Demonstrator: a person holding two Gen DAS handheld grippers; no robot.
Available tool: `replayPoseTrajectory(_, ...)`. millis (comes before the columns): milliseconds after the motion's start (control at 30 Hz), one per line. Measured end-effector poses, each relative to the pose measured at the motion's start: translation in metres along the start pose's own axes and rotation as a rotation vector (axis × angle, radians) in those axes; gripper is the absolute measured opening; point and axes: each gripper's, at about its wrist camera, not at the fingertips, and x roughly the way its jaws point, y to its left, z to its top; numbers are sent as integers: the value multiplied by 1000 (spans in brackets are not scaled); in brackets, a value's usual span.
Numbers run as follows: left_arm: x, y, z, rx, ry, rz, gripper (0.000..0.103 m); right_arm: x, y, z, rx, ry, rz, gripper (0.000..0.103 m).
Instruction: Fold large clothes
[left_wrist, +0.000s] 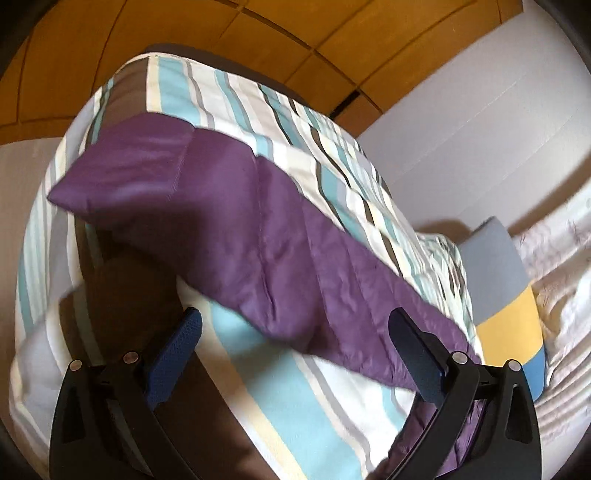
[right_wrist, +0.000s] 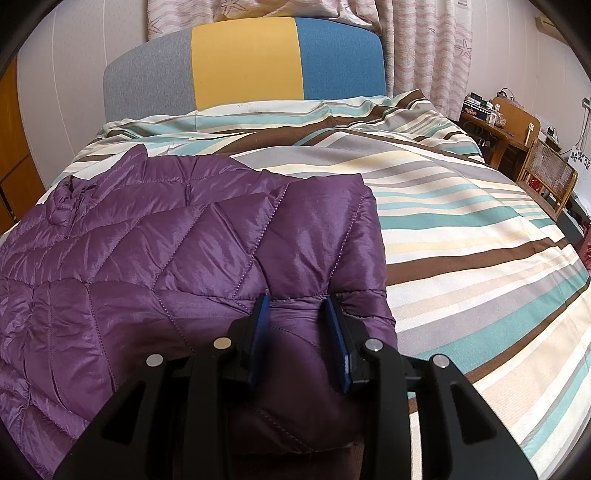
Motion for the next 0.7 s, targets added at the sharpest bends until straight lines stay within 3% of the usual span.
replayPoseTrajectory(133, 1, 21, 22, -143, -35, -34, 100, 0, -1, 0, 0, 0, 1, 32)
replayPoseTrajectory(267, 0, 22, 43, -185, -87, -31, 98, 0, -1, 0, 0, 0, 1, 32)
replayPoseTrajectory(333, -1, 27, 52, -196, -102, -19, 89, 0, -1, 0, 1, 0, 2, 32)
replayPoseTrajectory(400, 7, 33, 61, -225, -80, 17, 65, 0, -1, 0, -1, 0, 1, 32)
replayPoseTrajectory(433, 11, 37, 63, -244, -64, 28, 59, 0, -1, 0, 0, 0, 1, 32)
replayPoseTrajectory(500, 16, 41, 66, -254, -51, 46, 32, 0, -1, 0, 0, 0, 2, 32)
replayPoseTrajectory(700, 7, 14, 56, -128, -125, 110, 17, 0, -1, 0, 0, 0, 2, 32)
